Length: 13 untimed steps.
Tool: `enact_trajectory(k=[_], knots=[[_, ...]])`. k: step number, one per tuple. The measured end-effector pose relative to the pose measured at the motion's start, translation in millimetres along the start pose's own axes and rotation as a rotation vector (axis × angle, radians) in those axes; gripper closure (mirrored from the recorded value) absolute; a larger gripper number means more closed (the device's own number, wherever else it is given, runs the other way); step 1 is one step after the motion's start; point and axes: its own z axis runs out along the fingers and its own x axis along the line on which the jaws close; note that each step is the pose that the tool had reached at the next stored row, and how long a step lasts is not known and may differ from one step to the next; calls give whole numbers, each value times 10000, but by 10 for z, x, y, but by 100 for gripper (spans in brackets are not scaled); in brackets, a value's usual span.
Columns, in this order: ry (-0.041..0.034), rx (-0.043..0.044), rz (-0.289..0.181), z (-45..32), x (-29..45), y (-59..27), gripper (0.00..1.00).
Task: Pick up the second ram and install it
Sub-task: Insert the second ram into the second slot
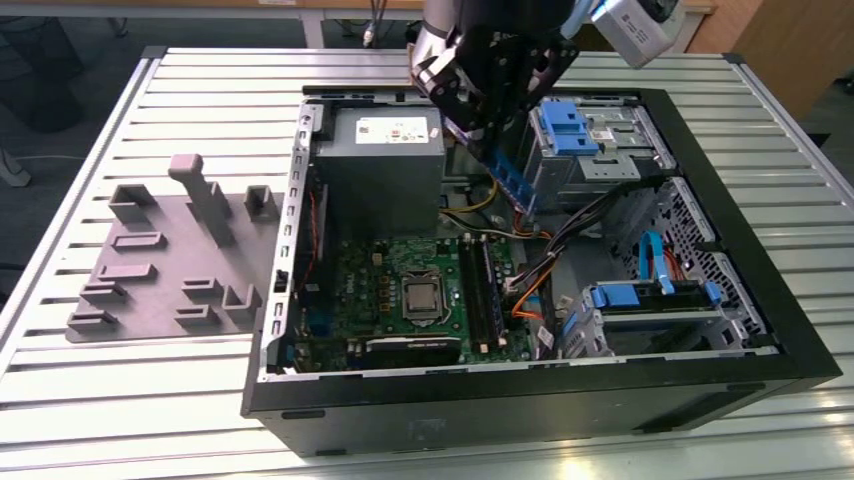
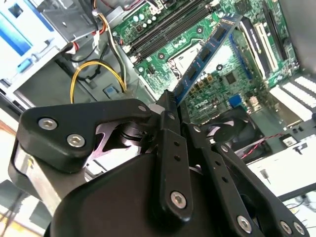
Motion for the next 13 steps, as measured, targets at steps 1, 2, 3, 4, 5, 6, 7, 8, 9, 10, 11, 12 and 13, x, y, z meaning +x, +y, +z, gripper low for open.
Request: enact_trajectory(k=[1,2,3,4,5,6,7,8,9,10,11,12,13], knots=[[-1,1,128,1,0,1,86],[-2,2,263,1,0,1,86],[-3,3,393,2,-1,2,86],[-4,4,522,2,-1,2,86],[-5,6,651,3,-1,3,86],[-6,7,790,4,-1,3,86],[-7,9,918,4,-1,3,86],[-8,10,1038,5,-2,4,86],[-9,11,1152,5,-2,4,86],[-10,12,1270,6,-2,4,86],[-11,12,1382,7,-2,5,86],[-12,14,1503,7,-3,5,86],[-12,15,1634,8,-3,6,86]])
